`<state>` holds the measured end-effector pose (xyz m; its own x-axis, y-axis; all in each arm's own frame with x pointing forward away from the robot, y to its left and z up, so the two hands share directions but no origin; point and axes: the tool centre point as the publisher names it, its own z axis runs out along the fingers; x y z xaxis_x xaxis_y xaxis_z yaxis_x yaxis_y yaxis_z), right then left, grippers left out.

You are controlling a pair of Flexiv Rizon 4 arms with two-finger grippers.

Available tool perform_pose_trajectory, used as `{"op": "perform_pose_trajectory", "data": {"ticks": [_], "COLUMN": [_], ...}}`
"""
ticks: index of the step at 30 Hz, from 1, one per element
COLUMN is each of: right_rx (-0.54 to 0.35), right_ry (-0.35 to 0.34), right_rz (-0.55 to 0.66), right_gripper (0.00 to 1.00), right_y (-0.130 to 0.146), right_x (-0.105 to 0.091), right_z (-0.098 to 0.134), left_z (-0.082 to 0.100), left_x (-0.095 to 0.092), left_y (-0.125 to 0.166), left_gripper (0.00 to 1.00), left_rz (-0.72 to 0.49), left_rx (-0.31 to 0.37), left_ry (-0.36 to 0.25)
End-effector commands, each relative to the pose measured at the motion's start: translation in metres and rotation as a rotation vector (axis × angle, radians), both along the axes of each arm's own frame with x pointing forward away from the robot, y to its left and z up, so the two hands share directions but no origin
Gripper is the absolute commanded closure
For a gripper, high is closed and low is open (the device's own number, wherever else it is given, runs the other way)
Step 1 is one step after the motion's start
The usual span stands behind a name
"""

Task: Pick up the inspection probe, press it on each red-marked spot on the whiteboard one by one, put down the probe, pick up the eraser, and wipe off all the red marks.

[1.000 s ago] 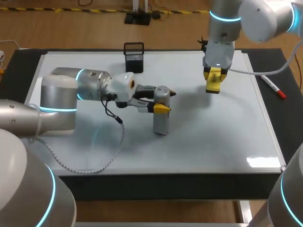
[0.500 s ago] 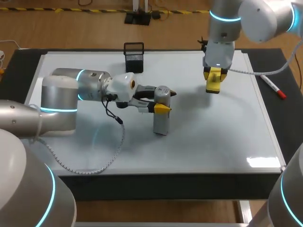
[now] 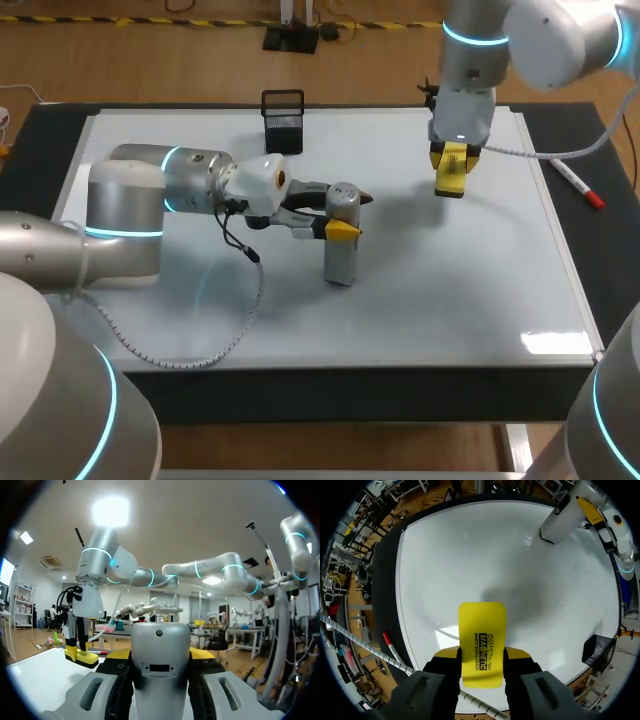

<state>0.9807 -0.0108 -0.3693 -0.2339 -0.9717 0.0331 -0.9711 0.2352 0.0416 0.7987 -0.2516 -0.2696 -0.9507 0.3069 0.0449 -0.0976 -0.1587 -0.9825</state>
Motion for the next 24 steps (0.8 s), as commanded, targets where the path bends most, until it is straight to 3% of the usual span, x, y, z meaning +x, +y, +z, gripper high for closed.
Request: {"op": "perform_pose_trajectory", "data": {"ticks": [1, 10, 15, 24], "right_rx": [-0.003, -0.003, -0.003, -0.003], "right_ry": [-0.001, -0.001, -0.001, -0.001], "right_rz": [0.002, 0.002, 0.002, 0.002], "right_gripper": [1.00, 1.00, 1.00, 1.00], "right_y": [-0.001, -0.001, -0.001, -0.001], "right_x": [0.001, 0.001, 0.001, 0.001], "right_z": [0.001, 0.001, 0.001, 0.001], "left_z": [0.000, 0.005, 0.017, 0.032], "left_x": [-0.001, -0.005, -0.010, 0.001], "left_y": [0.001, 0.000, 0.004, 0.046], "left_gripper": [1.00, 1.00, 1.00, 1.00], "left_rz": [-0.001, -0.012, -0.012, 0.068], "left_rx": [0.000, -0.003, -0.004, 0.019], "left_ry": [-0.002, -0.009, -0.034, -0.051]}}
